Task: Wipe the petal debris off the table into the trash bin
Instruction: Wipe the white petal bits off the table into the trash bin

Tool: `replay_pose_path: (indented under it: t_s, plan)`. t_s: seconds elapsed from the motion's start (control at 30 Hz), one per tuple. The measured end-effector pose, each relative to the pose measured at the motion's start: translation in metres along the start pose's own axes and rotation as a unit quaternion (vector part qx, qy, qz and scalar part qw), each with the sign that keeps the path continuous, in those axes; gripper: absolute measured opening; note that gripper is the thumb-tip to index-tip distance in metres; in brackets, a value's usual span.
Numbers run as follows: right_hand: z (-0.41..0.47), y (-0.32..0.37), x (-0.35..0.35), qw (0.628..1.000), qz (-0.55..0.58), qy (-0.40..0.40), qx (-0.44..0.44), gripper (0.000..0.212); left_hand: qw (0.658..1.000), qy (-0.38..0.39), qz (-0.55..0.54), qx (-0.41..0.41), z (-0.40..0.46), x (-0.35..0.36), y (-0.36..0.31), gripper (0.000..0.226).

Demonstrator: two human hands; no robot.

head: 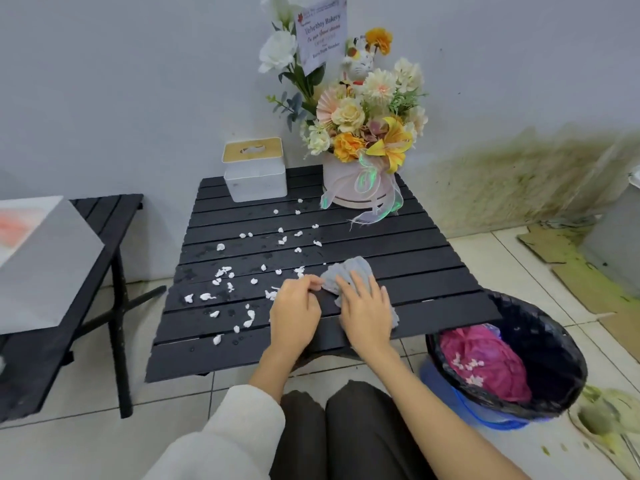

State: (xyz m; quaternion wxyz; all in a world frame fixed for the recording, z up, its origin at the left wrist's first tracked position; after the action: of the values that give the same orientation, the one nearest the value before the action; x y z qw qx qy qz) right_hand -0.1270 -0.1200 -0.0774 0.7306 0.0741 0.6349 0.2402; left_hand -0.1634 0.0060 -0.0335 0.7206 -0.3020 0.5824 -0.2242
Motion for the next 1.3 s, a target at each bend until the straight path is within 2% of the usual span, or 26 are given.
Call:
replay_pose_path:
  t_s: [0.13, 0.23, 0.27, 0.43, 0.5, 0.6, 0.67, 0.73, 0.87, 1.0, 1.1, 1.17, 1.23, 1.3]
  plan:
    - [0.011, -0.005, -0.007, 0.998, 0.016, 0.044, 0.039, 0.038, 0.994, -0.082, 0.033, -0.065, -0.006, -0.066, 0.051, 0.034]
    - [0.019, 0.025, -0.031, 0.986, 0.115, 0.053, 0.109, 0.035, 0.973, -0.169, 0.066, -0.141, -0.026, -0.107, 0.097, 0.034]
    - [0.02, 0.043, -0.035, 0.983, 0.139, 0.049, 0.105, 0.034, 0.963, -0.195, 0.077, -0.172, -0.034, -0.116, 0.11, 0.035]
    - [0.004, 0.171, -0.016, 0.975, 0.215, 0.053, -0.033, 0.029, 0.93, -0.234, 0.055, -0.277, -0.063, -0.118, 0.151, 0.036]
    - [-0.006, 0.213, 0.017, 0.974, 0.188, 0.089, -0.094, 0.028, 0.925, -0.245, 0.039, -0.288, -0.064, -0.121, 0.155, 0.038]
    - [-0.026, 0.243, 0.064, 0.972, 0.087, 0.149, -0.158, 0.021, 0.938, -0.224, 0.036, -0.262, -0.06, -0.126, 0.167, 0.038]
    - [-0.032, 0.244, 0.077, 0.97, 0.004, 0.143, -0.194, 0.036, 0.945, -0.195, 0.057, -0.257, -0.058, -0.126, 0.177, 0.037]
    - [-0.027, 0.237, 0.085, 0.97, -0.021, 0.115, -0.215, 0.046, 0.944, -0.179, 0.074, -0.267, -0.057, -0.124, 0.184, 0.039]
    - [-0.011, 0.196, 0.072, 0.987, 0.004, 0.052, -0.151, 0.043, 0.945, -0.15, 0.109, -0.271, -0.054, -0.124, 0.183, 0.049]
    - [0.004, 0.118, 0.047, 0.998, 0.014, -0.015, -0.061, 0.036, 0.948, -0.13, 0.104, -0.272, -0.053, -0.125, 0.187, 0.045]
    - [0.016, 0.083, 0.037, 0.999, 0.031, -0.01, -0.031, 0.026, 0.955, -0.088, 0.136, -0.25, -0.05, -0.124, 0.185, 0.037]
    - [0.024, 0.083, 0.037, 0.998, 0.054, -0.011, -0.003, 0.024, 0.956, -0.074, 0.127, -0.255, -0.049, -0.123, 0.182, 0.037]
    - [0.027, 0.105, 0.037, 0.994, 0.099, -0.046, -0.006, 0.023, 0.96, -0.077, 0.089, -0.255, -0.049, -0.123, 0.183, 0.036]
    - [0.021, 0.148, 0.038, 0.987, 0.135, -0.079, -0.04, 0.022, 0.965, -0.079, -0.015, -0.248, -0.05, -0.125, 0.187, 0.036]
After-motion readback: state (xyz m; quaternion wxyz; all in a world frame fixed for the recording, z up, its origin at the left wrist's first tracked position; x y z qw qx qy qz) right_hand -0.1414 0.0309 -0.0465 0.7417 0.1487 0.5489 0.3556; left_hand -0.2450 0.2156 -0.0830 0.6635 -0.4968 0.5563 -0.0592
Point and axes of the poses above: each hand's wrist, its own z-axis towards the middle knuckle, its own x-axis out of the palm, y = z × x, the point moved 3 cm from there along z, towards the middle knuckle, and after that the axes turned 8 degrees about y, right-handed, at the moved point
